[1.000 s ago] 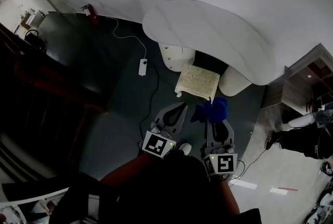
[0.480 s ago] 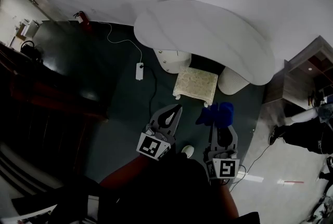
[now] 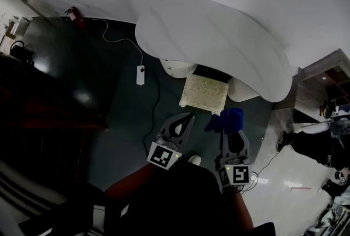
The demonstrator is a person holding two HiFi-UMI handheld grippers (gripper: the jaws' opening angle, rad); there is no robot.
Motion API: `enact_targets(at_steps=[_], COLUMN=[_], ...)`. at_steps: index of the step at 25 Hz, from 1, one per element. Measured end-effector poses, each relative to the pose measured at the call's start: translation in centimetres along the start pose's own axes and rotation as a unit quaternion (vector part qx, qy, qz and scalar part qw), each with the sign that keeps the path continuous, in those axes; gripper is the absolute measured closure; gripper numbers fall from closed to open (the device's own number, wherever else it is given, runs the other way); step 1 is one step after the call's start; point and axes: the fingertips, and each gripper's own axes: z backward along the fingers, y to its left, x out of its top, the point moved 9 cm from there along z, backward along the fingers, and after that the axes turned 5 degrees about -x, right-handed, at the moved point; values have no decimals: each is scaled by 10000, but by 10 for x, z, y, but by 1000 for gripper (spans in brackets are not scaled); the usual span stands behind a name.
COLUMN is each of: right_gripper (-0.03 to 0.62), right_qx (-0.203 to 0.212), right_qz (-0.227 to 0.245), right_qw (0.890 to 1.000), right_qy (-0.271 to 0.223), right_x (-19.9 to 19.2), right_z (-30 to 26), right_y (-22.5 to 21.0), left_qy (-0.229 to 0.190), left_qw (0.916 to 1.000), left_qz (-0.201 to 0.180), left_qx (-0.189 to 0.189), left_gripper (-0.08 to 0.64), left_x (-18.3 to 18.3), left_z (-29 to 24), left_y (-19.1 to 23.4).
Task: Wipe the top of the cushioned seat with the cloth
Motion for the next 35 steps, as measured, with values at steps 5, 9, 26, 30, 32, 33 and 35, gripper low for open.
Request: enact_targets(at_steps=[5, 9, 26, 30, 32, 33, 35], right_gripper=[495, 495, 495, 495, 495, 495, 495], right_qx=[-141, -307, 81, 217, 319, 395, 563], right_qz=[611, 598, 602, 532, 522, 500, 500], right_qw=[9980, 9975, 9944, 9934, 9920, 9912, 9876], right_qy=[-6, 205, 864, 989, 1107, 1160, 1375], right_x=[14, 17, -38, -67, -85, -94, -115], right_z=[-57, -95, -191, -211, -223, -229, -244], right_y=[14, 18, 21, -2, -16, -20, -23], left_qy=[111, 73, 294, 442, 435, 438, 546], left_qw=[9996, 9993, 9988, 9977, 9962, 9955, 9943], left_qz=[265, 331, 391, 487, 667, 689, 583], left_qx=[-1, -123, -19, 161, 360, 482, 704], left_gripper=[545, 545, 545, 545, 545, 545, 545], left_x=[-2, 3, -30, -52, -66, -71, -83], left_z=[-8, -20, -59, -72, -80, -81, -85], left_y=[61, 108, 187, 188, 188, 187, 186])
